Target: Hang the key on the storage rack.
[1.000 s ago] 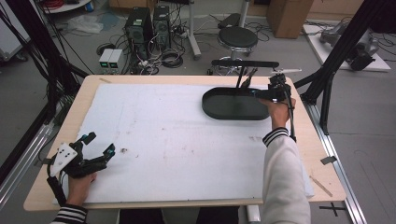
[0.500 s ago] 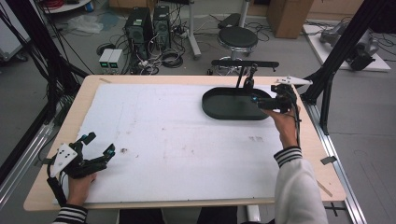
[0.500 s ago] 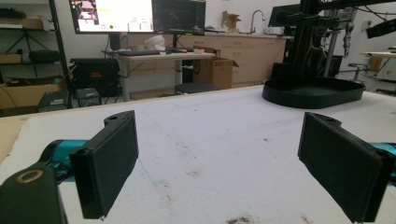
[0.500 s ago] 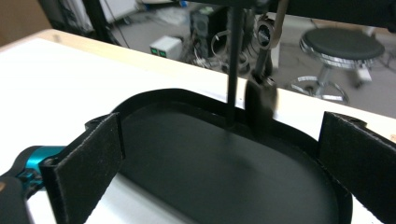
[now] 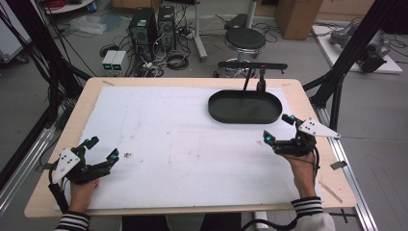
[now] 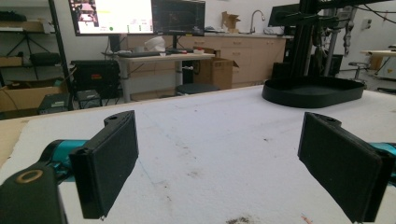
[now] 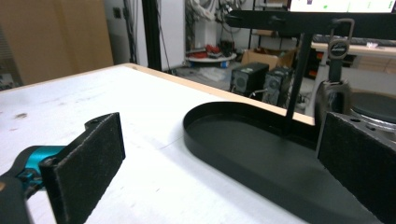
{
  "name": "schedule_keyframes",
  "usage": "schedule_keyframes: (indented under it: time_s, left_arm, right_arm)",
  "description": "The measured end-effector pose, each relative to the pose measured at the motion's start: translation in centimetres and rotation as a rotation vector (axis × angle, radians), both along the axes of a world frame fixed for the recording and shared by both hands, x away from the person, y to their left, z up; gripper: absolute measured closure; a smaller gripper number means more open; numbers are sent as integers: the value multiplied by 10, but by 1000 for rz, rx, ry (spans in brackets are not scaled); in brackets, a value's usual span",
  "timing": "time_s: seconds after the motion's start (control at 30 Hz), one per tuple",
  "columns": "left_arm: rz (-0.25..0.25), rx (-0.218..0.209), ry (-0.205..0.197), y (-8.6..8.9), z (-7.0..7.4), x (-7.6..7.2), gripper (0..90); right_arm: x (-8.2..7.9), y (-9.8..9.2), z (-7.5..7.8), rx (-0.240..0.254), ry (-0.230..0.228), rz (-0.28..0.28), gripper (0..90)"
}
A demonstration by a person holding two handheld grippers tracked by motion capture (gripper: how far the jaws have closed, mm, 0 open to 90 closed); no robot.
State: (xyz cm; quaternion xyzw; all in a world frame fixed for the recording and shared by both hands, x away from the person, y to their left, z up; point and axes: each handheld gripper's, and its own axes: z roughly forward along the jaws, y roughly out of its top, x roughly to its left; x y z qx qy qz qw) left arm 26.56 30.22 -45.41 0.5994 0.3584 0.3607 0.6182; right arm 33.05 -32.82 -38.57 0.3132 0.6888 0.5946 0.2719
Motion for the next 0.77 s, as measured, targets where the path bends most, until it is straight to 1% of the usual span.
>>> schedule_keyframes:
  time_s: [0.03, 0.1, 0.17, 0.23, 0.27, 0.3, 0.4, 0.43, 0.47, 0.53, 0.57, 0.6, 0.7, 0.77]
  left_arm:
    - [0, 0, 0, 0, 0, 0, 126]
    - [0, 1, 0, 0, 0, 0, 126]
    - [0, 3, 2, 0, 0, 0, 126]
    - [0, 2, 2, 0, 0, 0, 127]
    - [-1, 2, 1, 0, 0, 0, 126]
    - [1, 2, 1, 0, 0, 0, 126]
    - [0, 3, 2, 0, 0, 0, 126]
    - [1, 1, 1, 0, 0, 0, 126]
    - [0, 1, 1, 0, 0, 0, 126]
    - [1, -5, -1, 0, 0, 0, 126]
    - [1, -9, 0, 0, 0, 0, 126]
    - [1, -8, 0, 0, 0, 0, 126]
    - [1, -3, -2, 0, 0, 0, 126]
    - [2, -5, -5, 0, 0, 0, 126]
  right_arm:
    - [-3, 0, -4, 4, -1, -1, 3]
    - [-10, -1, -16, -2, -18, -6, 3]
    - [-14, -1, -27, 13, -23, -10, 2]
    - [-17, 0, -36, 10, -32, -21, 3]
    - [-19, 0, -40, 17, -41, -23, 3]
    - [-21, 0, -44, 32, -41, -26, 3]
    - [-25, -5, -56, 74, -60, -40, 3]
    - [-26, -5, -60, 88, -58, -43, 3]
    - [-26, -5, -64, 90, -53, -40, 3]
    - [-28, -4, -65, 74, -65, -49, 3]
    - [-28, -3, -66, 68, -69, -42, 3]
    - [-29, -2, -66, 64, -68, -48, 3]
    - [-30, -2, -66, 62, -78, -59, 3]
    - [-30, -2, -66, 63, -75, -61, 3]
